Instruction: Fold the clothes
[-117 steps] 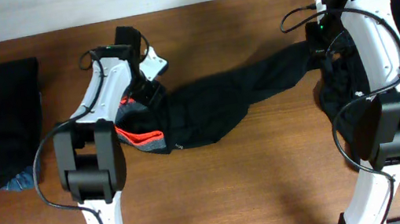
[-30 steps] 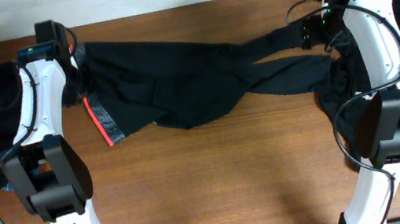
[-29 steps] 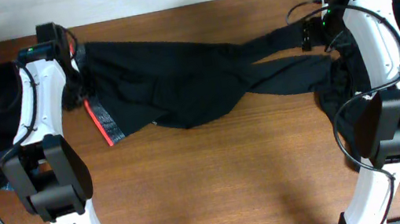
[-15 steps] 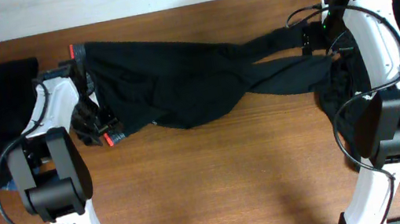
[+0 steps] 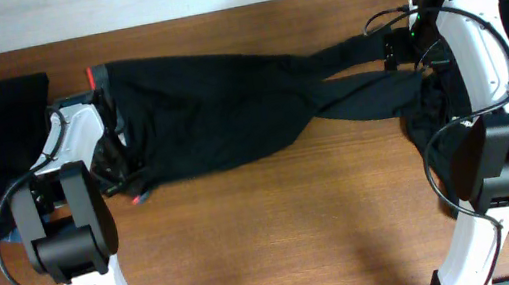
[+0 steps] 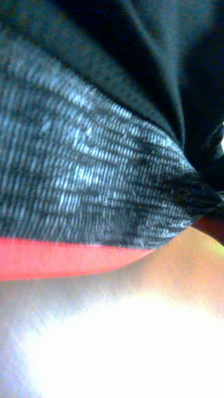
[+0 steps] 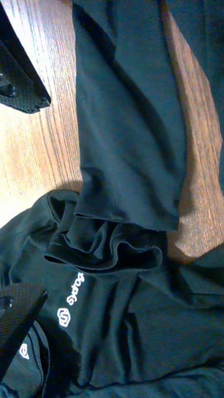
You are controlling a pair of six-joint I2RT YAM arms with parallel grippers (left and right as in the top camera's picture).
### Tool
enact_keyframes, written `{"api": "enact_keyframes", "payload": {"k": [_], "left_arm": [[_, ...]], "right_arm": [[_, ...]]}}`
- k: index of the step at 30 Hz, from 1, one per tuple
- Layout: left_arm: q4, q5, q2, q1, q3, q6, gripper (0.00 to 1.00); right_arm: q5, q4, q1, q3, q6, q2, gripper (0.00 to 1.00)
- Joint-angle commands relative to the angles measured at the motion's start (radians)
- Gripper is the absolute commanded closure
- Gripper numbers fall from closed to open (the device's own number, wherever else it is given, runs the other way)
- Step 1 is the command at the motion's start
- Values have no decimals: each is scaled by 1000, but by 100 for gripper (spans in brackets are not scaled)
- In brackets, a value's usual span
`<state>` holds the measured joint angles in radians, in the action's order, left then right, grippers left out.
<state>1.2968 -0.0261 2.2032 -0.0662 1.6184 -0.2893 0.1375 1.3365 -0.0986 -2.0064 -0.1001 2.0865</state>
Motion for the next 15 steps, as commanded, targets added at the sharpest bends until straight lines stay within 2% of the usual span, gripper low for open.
{"api": "enact_keyframes", "payload": {"k": [1,8,15], "left_arm": [[75,-417,-26,-16,-5,-123,100],[78,-435,-33,-19,-5,-121,100],[73,-435,-33,-19,-6,-121,99]], "right_arm": [[-7,10,-6,-6,22,14,8],[-51,8,-8,76,86,15,13],[-51,-167,-8,269,85,15,12]]}}
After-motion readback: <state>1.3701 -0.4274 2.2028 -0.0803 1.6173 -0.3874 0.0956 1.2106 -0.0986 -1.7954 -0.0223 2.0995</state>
